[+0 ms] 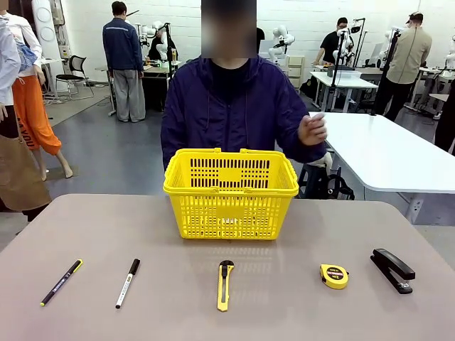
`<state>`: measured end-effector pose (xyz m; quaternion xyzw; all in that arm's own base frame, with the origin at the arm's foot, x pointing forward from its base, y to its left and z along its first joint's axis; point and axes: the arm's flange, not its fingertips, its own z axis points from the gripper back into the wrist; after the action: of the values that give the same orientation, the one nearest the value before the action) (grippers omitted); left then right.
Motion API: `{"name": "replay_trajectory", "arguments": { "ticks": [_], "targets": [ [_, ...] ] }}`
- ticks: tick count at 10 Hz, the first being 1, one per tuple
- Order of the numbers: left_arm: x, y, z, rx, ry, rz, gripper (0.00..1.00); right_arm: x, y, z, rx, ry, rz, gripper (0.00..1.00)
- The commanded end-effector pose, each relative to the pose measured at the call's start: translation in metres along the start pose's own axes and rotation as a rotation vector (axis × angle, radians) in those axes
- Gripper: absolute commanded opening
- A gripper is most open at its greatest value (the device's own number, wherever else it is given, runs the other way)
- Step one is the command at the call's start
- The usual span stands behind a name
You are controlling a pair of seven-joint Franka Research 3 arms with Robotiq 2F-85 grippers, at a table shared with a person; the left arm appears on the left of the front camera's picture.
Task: Place the items the person wants into the basket.
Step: Pick up the item the person points to and place it in the Market Basket.
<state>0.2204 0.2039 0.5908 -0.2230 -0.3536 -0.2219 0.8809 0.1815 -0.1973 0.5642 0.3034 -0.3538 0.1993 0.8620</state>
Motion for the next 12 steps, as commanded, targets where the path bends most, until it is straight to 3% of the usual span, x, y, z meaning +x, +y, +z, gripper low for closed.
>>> {"name": "replay_trajectory", "arguments": {
  "ticks": [1,11,12],
  "targets": [
    [-0.001,-0.001,0.001,-0.002,-0.004,-0.002,1.00,0.001,0.002,-0.002,0.017,-0.004,0.014,1.00],
    [-0.001,-0.001,0.001,-0.002,-0.004,-0.002,1.00,0.000,0.001,-0.001,-0.001,0.004,0.007,1.00],
    [-0.001,-0.001,0.001,-0.002,-0.004,-0.002,1.00,0.022,0.005,-0.031,-0.008,0.106,-0.056,1.00]
  ]
}}
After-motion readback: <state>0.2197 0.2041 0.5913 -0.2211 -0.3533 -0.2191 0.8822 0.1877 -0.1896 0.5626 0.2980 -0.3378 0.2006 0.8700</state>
